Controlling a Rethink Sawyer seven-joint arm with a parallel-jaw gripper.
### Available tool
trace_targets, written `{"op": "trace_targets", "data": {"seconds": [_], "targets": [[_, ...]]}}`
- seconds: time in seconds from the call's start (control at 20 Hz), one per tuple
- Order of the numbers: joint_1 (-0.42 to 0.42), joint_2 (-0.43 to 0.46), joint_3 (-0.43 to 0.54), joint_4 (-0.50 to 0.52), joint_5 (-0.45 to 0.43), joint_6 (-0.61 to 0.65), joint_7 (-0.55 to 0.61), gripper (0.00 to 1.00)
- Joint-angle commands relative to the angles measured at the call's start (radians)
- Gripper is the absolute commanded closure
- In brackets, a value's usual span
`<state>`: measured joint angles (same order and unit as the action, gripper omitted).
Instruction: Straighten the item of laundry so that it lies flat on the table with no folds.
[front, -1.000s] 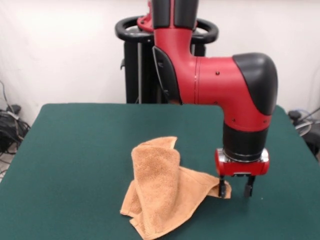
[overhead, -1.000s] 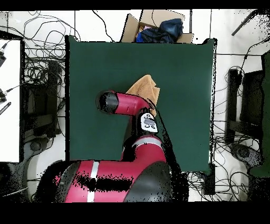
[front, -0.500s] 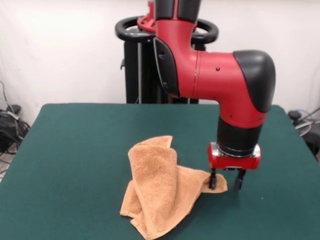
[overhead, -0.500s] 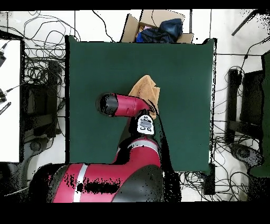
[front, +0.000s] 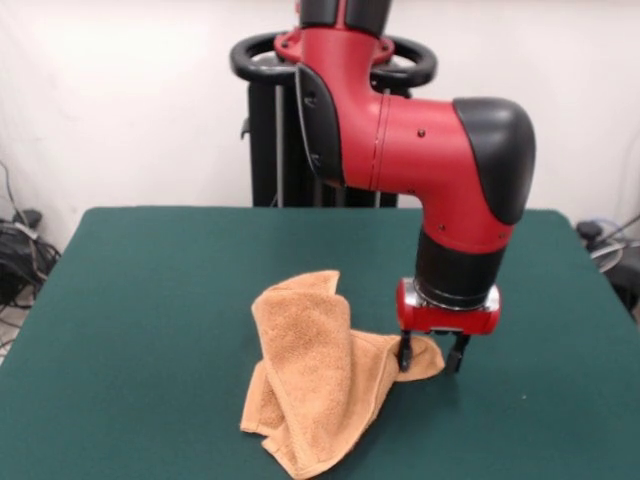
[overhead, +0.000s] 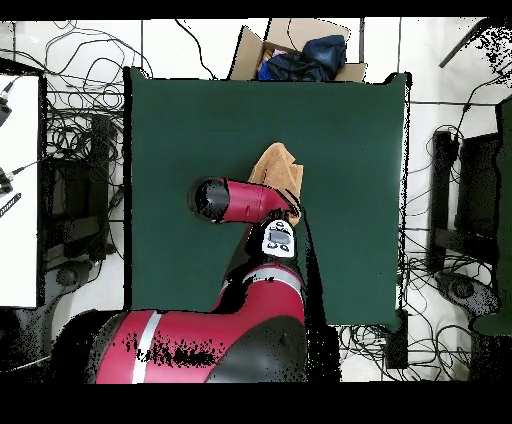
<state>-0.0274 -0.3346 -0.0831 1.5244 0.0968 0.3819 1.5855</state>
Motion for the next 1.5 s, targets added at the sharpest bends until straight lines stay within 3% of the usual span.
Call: {"op": "trace_targets", "data": {"seconds": [0.05,0.6,0.65,1.35,1.5], "targets": [[0.003,0.051,-0.01,-0.013,0.041,0.074,0.222,0.0],[0.006,0.06,-0.005,-0.023,0.049,0.115,0.222,0.0],[0.005,0.059,-0.003,-0.022,0.049,0.114,0.22,1.0],[-0.006,0.061,0.003,-0.051,0.051,0.162,0.201,1.0],[-0.021,0.005,0.03,-0.009,0.055,0.136,0.195,1.0]]}}
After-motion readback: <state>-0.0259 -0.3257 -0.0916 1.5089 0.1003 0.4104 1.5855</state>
